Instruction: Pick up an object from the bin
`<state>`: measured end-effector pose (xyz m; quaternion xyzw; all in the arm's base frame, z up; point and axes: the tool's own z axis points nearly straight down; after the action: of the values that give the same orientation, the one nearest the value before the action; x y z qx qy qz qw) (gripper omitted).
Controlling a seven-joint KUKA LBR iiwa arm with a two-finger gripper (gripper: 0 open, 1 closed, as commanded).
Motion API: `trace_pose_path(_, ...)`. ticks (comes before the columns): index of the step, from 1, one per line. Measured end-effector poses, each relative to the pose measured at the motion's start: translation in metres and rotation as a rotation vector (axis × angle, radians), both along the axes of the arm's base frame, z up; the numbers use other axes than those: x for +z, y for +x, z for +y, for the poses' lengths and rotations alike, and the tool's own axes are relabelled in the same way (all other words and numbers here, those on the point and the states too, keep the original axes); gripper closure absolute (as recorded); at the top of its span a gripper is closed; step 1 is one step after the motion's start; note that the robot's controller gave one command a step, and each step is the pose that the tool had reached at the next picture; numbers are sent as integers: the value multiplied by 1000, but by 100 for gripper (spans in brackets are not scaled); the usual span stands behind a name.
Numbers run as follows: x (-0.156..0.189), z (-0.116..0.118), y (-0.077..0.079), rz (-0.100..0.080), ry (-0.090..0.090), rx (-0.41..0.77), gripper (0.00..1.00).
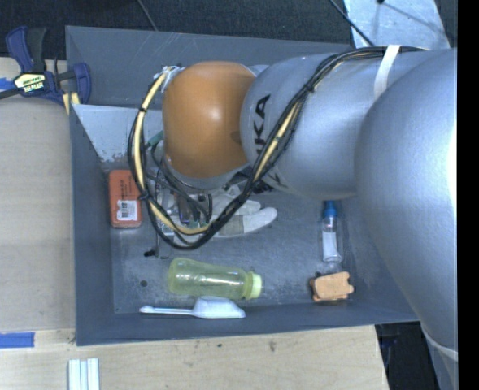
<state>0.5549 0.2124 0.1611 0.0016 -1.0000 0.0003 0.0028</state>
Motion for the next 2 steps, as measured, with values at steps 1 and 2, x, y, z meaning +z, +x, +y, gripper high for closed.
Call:
trace_pose_path(1, 5, -1, 2, -8, 2, -3, 0)
trace_pose_path(2, -19, -15, 15, -16, 5, 100, 0)
